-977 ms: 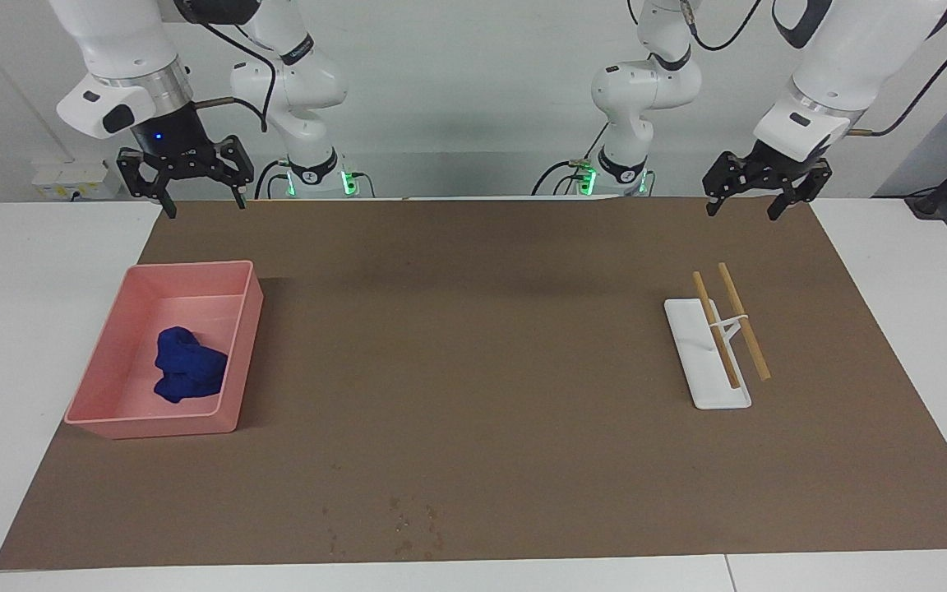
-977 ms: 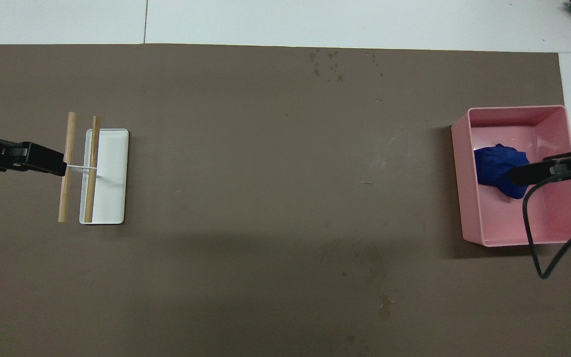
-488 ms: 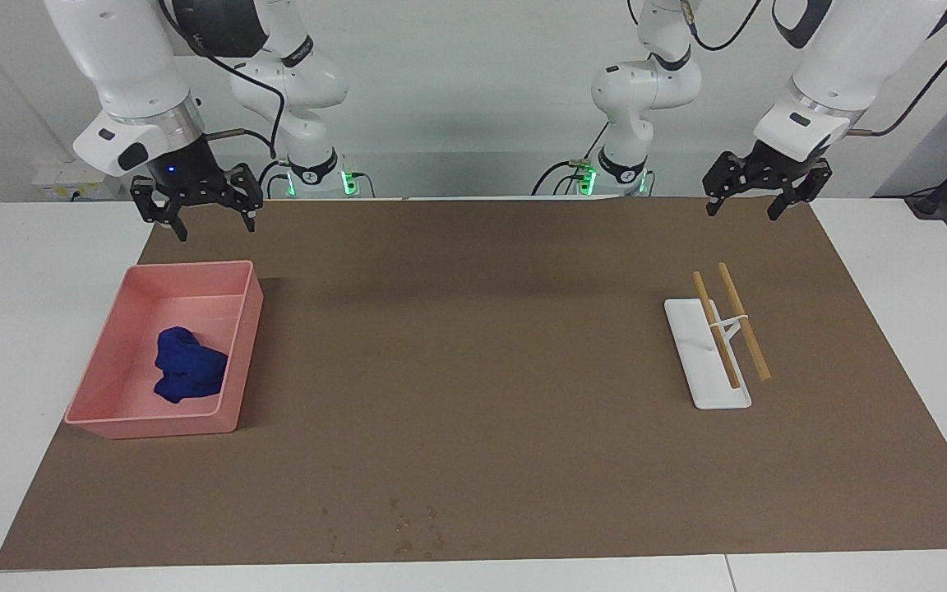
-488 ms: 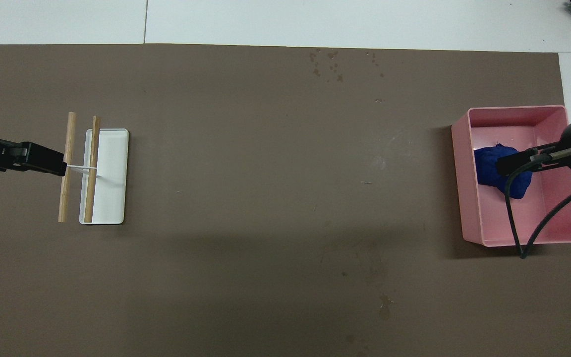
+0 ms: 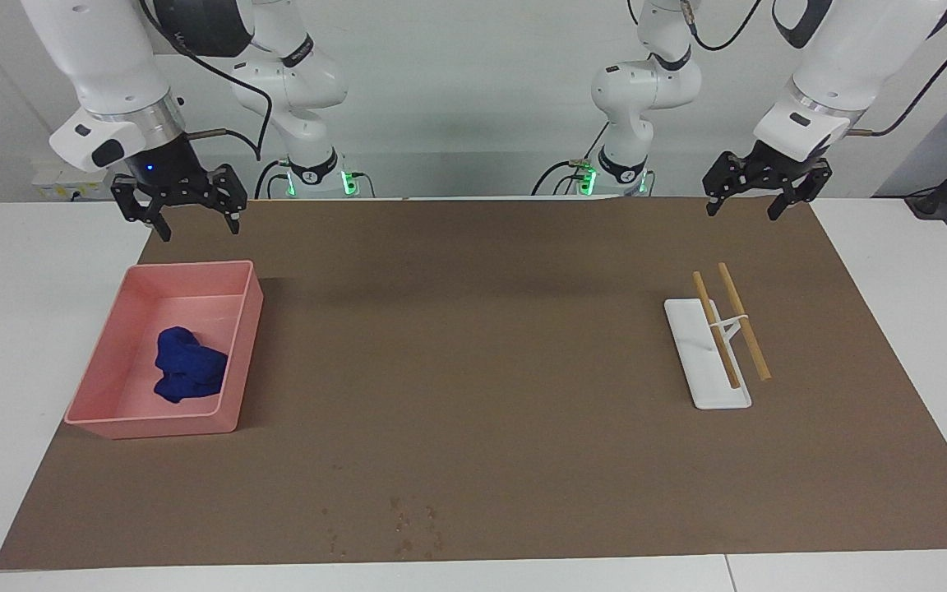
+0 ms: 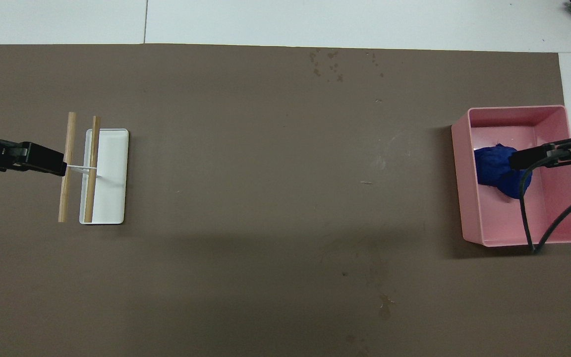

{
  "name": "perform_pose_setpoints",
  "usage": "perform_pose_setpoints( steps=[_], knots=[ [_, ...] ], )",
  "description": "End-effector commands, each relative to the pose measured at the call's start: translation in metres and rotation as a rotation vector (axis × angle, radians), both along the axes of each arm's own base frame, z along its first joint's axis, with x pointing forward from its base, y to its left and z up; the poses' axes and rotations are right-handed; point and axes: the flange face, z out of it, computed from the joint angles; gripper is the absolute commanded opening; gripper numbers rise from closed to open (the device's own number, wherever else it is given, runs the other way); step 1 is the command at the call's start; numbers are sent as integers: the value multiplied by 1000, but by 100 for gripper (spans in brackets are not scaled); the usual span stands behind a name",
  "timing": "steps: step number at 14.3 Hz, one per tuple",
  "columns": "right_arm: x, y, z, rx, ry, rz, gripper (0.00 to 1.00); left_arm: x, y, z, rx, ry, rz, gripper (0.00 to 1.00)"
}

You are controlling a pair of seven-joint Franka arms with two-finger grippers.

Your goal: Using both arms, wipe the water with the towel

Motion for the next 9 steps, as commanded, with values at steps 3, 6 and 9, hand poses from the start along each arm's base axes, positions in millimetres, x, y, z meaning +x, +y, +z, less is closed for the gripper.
perform_pose_setpoints(
  steps=[3, 6, 9],
  knots=[
    [-3, -4, 13, 1, -18, -21, 100, -9, 3, 1, -6, -1, 3, 100],
    [-3, -5, 15, 0, -24, -22, 100, -9, 3, 1, -7, -2, 3, 100],
    [-3, -4, 14, 3, -21, -27, 100, -9, 3, 1, -7, -2, 3, 100]
  ],
)
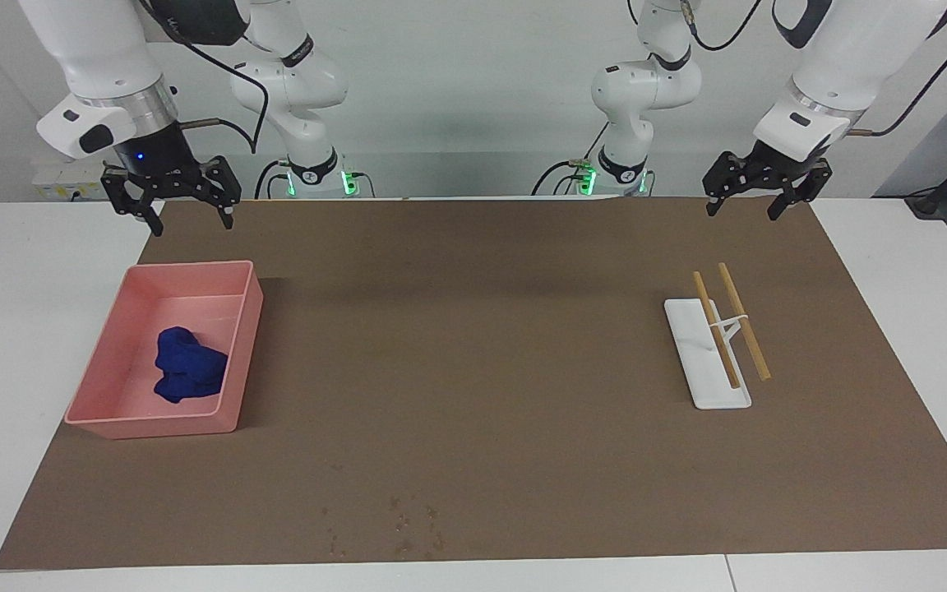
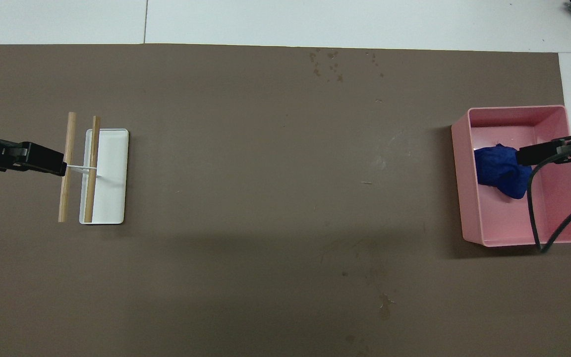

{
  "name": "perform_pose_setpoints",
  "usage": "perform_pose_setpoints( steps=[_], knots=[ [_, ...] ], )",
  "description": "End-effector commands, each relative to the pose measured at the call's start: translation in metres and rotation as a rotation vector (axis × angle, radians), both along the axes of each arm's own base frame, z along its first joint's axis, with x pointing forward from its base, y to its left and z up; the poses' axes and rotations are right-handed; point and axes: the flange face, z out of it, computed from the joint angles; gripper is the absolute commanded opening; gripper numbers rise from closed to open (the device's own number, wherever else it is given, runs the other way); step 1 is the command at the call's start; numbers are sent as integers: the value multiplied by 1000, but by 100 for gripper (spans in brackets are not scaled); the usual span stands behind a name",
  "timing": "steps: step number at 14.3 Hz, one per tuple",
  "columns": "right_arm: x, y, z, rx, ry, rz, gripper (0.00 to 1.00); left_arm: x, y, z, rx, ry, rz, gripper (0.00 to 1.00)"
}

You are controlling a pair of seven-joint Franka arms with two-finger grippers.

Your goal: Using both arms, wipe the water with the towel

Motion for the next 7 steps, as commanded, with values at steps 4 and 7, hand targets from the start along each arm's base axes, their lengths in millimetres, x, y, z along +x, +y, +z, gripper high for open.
perform_pose_setpoints(
  steps=[4, 7],
  knots=[
    [-2, 2, 5, 15, -8, -28, 100, -9, 3, 1, -7, -2, 3, 100],
    [-2, 4, 5, 27, -11, -51, 100, -9, 3, 1, -7, -2, 3, 100]
  ],
)
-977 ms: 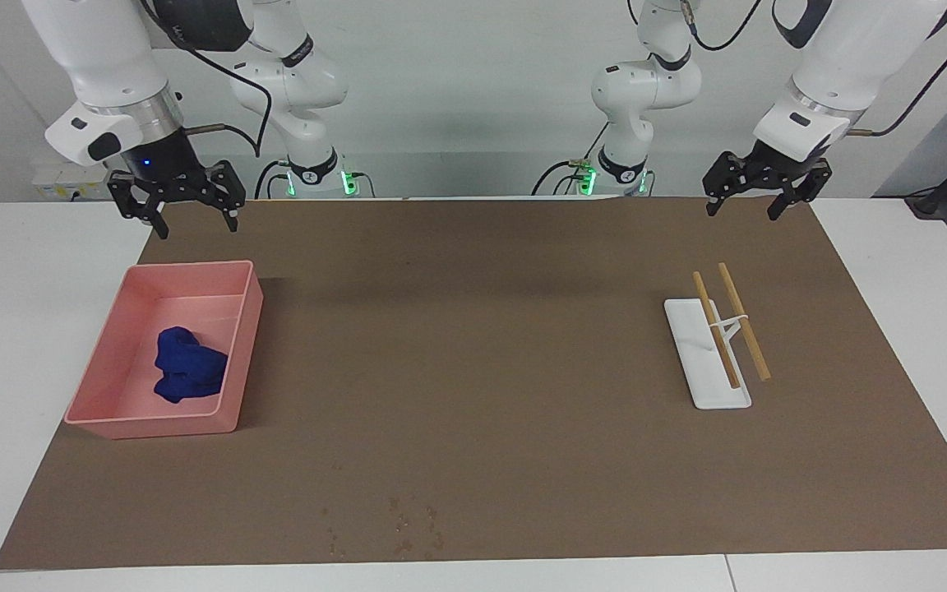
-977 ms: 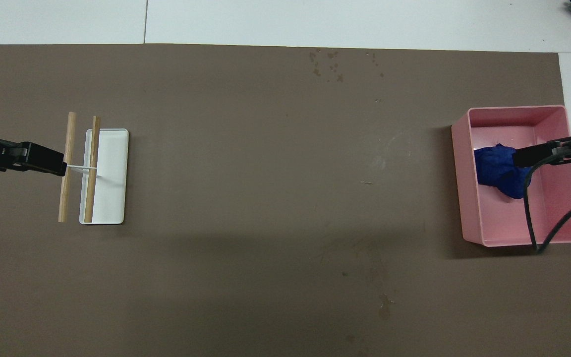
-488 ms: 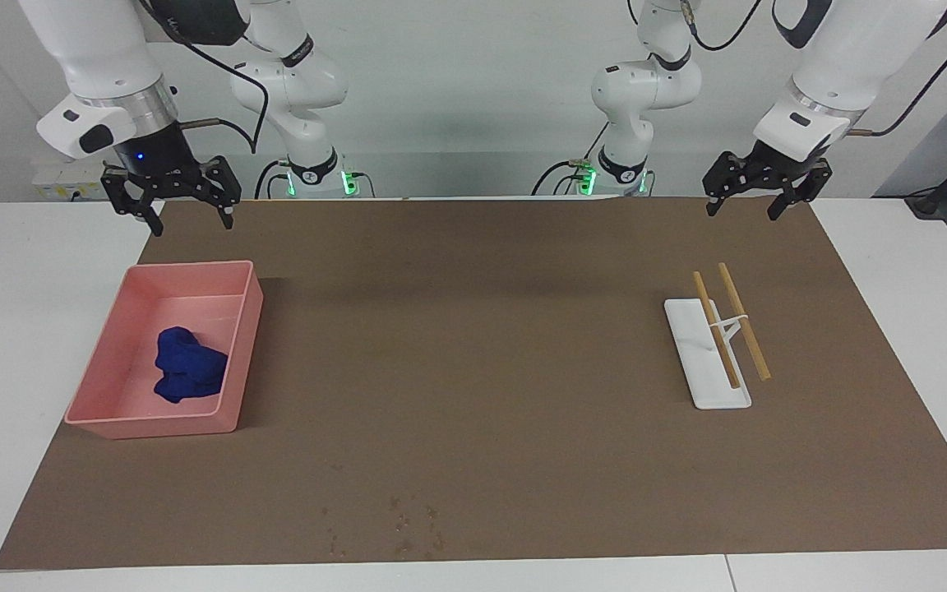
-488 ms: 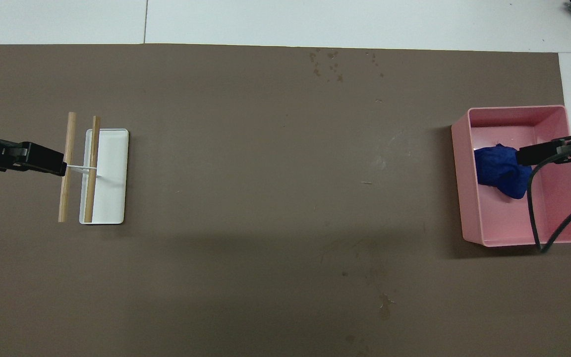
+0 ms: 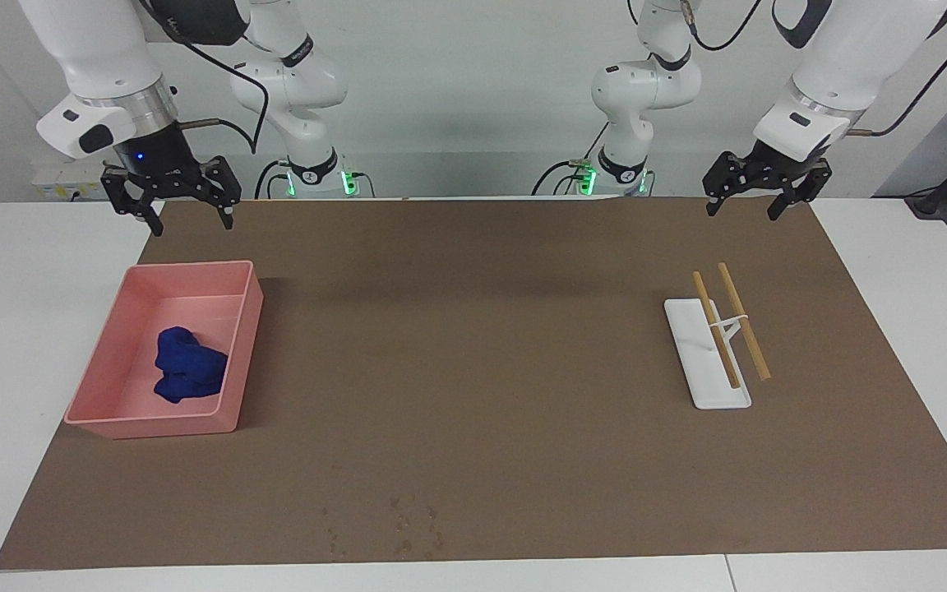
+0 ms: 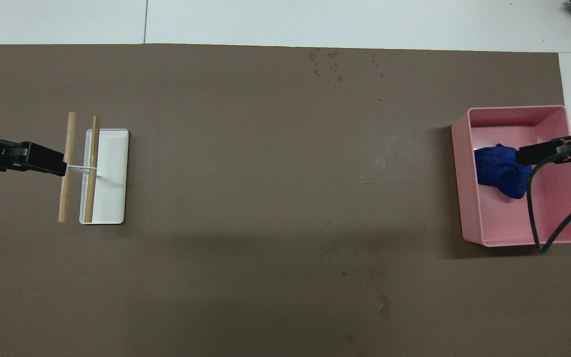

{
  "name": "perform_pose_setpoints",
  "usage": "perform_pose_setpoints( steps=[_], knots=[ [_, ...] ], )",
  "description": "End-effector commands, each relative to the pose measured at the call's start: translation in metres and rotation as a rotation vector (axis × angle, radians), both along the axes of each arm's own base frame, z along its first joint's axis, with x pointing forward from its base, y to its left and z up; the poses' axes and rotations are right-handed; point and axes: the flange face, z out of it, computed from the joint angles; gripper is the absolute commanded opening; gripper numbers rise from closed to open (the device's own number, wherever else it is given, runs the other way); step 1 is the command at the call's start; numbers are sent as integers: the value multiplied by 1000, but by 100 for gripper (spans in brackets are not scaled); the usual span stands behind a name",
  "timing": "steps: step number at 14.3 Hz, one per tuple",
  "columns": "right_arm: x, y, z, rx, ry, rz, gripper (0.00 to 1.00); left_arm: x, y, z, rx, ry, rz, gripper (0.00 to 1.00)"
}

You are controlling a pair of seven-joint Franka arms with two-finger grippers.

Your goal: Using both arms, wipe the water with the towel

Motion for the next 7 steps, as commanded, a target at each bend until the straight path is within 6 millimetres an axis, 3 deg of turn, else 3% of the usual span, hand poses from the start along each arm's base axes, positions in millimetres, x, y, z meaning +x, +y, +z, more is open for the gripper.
perform_pose_setpoints(
  steps=[1, 7],
  knots=[
    [-2, 4, 5, 23, -12, -36, 100, -9, 2, 1, -7, -2, 1, 100],
    [-2, 13, 4, 27, -4, -53, 100, -9, 3, 1, -7, -2, 3, 100]
  ],
)
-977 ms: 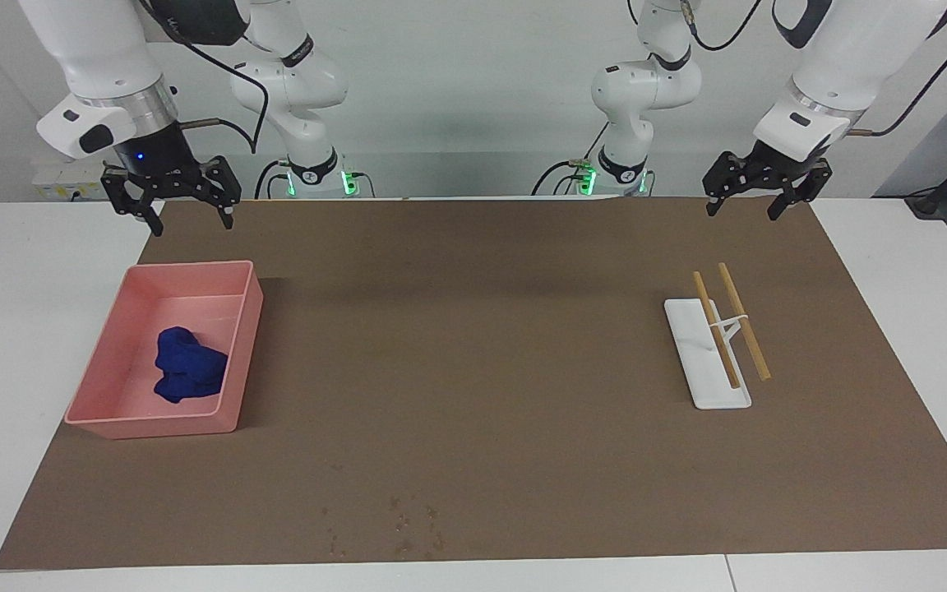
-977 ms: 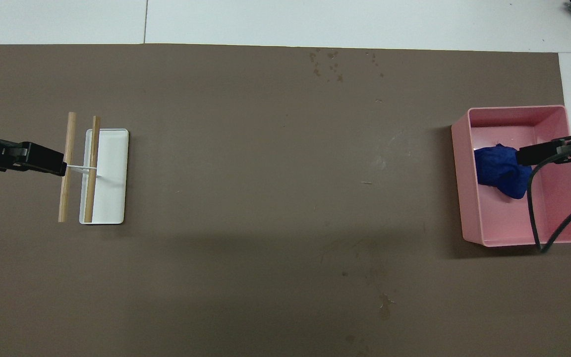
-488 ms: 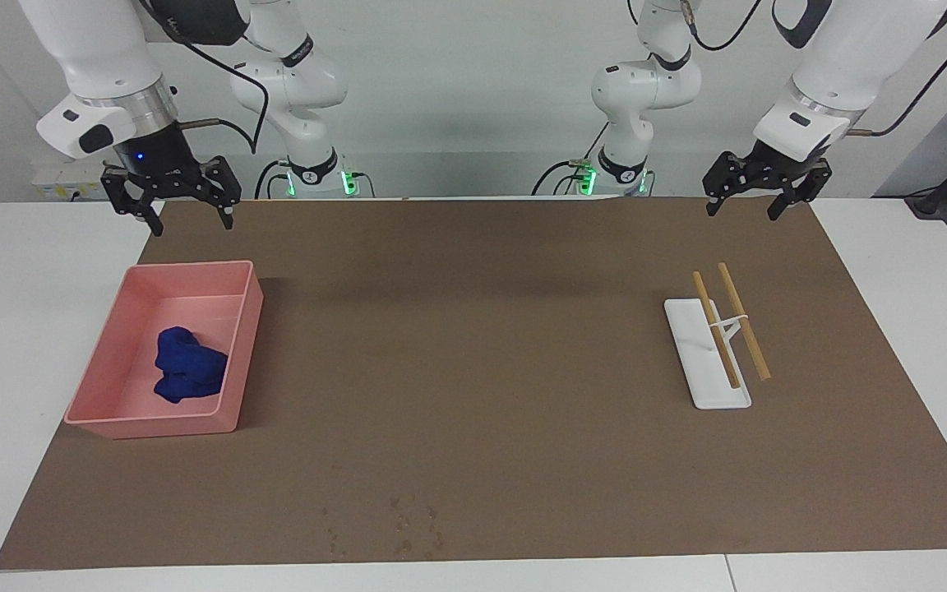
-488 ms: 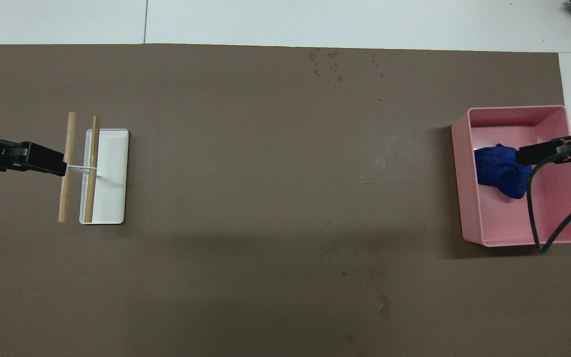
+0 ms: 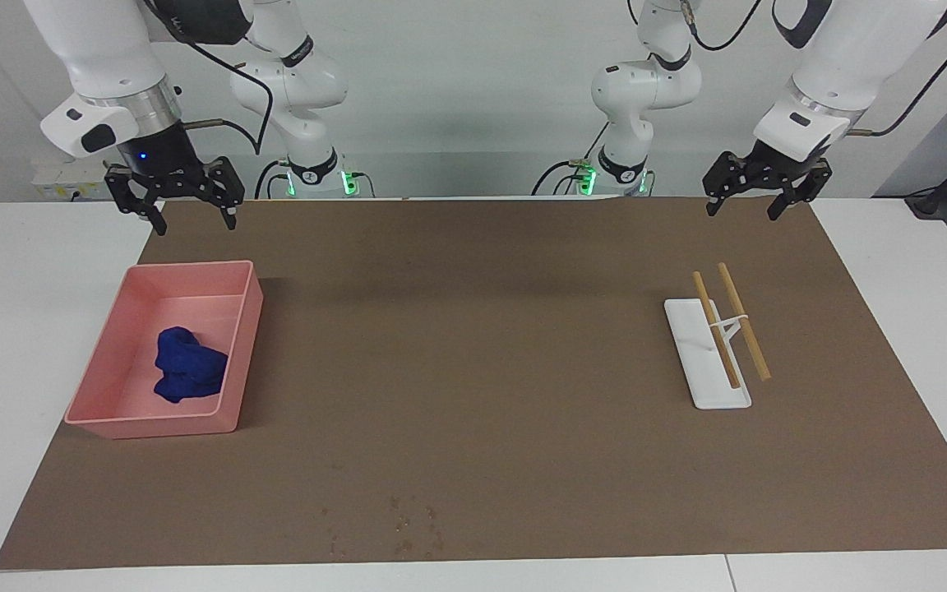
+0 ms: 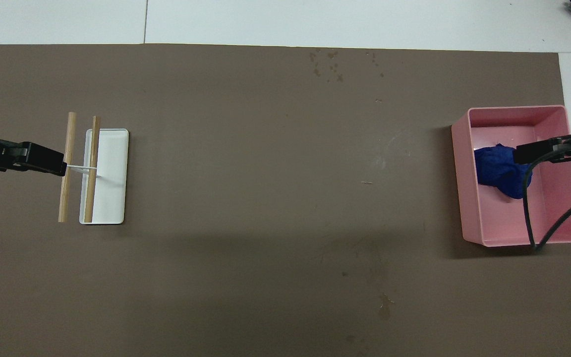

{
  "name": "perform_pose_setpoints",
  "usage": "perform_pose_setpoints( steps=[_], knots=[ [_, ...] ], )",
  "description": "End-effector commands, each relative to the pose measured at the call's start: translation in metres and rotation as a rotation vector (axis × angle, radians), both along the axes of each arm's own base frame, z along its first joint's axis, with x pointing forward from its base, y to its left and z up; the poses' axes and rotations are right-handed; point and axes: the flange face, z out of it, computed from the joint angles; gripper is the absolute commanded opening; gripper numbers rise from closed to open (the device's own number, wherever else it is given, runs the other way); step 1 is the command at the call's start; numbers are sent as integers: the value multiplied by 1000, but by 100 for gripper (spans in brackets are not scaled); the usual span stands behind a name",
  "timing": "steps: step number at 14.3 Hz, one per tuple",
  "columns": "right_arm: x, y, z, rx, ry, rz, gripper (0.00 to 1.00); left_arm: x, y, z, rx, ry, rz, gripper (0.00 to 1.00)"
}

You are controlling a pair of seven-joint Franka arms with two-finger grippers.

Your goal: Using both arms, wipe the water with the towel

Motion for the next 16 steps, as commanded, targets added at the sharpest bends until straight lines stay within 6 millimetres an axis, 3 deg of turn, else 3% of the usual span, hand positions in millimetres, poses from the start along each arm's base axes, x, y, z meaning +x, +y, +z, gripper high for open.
perform_pose_setpoints(
  steps=[1, 5, 16],
  knots=[
    [-2, 6, 4, 25, -8, -37, 100, -9, 3, 1, -7, -2, 3, 100],
    [-3, -19, 4, 28, -4, -79, 100, -9, 3, 1, -7, -2, 3, 100],
    [-2, -23, 5, 29, -12, -91, 100, -9, 3, 1, -7, -2, 3, 100]
  ],
)
